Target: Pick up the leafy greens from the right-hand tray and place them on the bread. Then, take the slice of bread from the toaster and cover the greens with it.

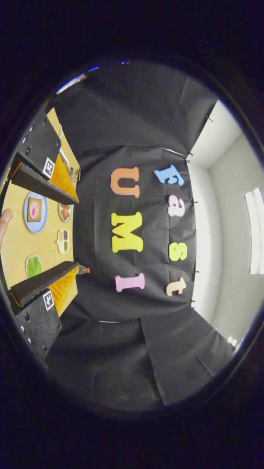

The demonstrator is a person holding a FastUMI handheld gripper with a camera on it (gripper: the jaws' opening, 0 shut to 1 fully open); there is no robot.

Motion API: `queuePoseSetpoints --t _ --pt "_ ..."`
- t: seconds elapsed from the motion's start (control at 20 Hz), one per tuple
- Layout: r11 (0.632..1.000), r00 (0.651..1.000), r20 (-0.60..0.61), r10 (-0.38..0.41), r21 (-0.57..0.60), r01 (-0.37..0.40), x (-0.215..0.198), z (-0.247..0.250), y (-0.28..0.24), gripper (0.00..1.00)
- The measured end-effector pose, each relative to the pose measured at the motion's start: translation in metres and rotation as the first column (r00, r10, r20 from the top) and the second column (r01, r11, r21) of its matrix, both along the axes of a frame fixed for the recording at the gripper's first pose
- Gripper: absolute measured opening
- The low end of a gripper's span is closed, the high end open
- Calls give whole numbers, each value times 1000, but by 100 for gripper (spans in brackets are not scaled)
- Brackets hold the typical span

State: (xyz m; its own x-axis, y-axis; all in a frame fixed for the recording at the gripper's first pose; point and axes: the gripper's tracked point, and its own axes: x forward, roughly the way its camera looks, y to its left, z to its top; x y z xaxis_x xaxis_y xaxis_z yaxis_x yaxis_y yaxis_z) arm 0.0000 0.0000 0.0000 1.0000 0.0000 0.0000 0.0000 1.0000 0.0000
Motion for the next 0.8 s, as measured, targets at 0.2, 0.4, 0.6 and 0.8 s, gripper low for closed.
queuePoseSetpoints --t 0.2,0.4,0.6,0.8 --pt "1000 1000 -2 6 13 -6 1 -2 -5 94" --pt "1000 1000 -7 3 22 -3 4 -5 -14 94" --pt "1000 1000 -16 0 18 1 8 -9 -19 94" --pt "1000 1000 -6 -7 18 7 17 -6 -30 94"
